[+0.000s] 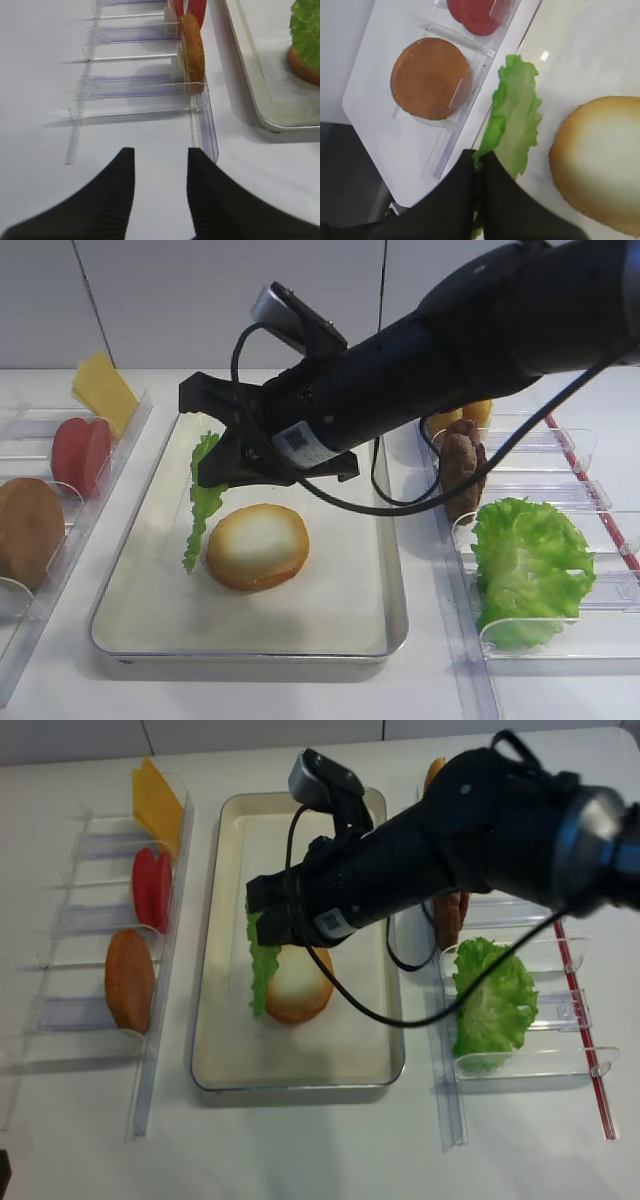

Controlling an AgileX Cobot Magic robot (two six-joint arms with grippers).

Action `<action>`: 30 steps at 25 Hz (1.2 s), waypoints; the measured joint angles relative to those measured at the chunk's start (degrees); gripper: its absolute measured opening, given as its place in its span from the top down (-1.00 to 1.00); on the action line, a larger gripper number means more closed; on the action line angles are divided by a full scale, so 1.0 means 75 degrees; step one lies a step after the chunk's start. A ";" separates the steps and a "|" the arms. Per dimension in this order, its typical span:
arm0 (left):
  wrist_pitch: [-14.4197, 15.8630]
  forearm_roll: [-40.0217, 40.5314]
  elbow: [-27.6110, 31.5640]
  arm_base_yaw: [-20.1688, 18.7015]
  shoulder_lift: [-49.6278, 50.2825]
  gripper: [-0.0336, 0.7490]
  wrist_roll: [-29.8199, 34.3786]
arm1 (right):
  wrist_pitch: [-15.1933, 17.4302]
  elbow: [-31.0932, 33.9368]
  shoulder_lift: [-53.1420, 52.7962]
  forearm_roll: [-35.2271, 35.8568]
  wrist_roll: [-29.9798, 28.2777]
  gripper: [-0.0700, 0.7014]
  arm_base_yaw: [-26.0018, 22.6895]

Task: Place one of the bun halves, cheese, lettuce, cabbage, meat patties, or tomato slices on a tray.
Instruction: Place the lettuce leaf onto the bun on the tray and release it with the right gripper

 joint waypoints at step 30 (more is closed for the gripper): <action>0.0000 0.0007 0.0000 0.0000 0.0000 0.26 0.0000 | -0.0448 -0.0046 0.0691 -0.3229 0.1738 0.77 -0.0230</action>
